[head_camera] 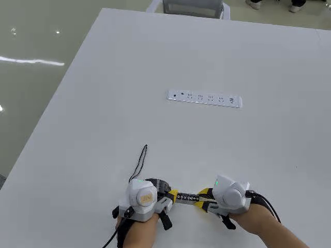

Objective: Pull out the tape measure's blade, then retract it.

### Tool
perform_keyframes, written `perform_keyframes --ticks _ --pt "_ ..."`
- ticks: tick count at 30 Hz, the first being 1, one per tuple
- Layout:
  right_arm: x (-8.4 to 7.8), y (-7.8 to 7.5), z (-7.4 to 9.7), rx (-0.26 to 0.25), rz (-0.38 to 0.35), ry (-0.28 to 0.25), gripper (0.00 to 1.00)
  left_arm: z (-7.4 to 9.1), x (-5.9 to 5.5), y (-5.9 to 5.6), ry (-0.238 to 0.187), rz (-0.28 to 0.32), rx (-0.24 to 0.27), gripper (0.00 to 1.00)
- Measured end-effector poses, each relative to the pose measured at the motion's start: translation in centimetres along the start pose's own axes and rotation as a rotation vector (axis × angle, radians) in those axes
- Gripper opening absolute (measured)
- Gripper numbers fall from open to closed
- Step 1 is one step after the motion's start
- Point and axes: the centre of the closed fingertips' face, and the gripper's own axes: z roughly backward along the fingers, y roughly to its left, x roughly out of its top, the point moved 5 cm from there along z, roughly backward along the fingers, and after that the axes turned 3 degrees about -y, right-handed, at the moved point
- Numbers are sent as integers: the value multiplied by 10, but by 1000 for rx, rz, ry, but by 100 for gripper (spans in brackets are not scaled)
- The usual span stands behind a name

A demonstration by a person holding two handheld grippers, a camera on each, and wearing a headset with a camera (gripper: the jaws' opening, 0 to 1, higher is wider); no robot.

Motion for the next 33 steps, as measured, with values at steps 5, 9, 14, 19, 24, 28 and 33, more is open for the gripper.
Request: perform_keyframes --ticks 5,9,14,19,24,28,33 --pt "1 1 -1 2 2 -1 13 0 0 -1 -1 -3 1 67" --pt "2 2 -2 3 2 -4 13 -1 -1 -1 2 -7 1 67" --pt "3 3 -3 4 1 -5 13 -1 0 -1 -6 -12 6 67" --pt "4 3 -5 7 0 -10 13 -1 -1 -1 -9 -14 3 66" --pt "8 4 -7 11 5 -10 13 -1 -1 0 -10 -12 1 66" --pt "8 5 -9 12 7 -9 13 0 -1 1 -15 -13 -2 66" --pt "10 6 -10 14 14 -8 13 0 0 0 -15 -10 -6 66"
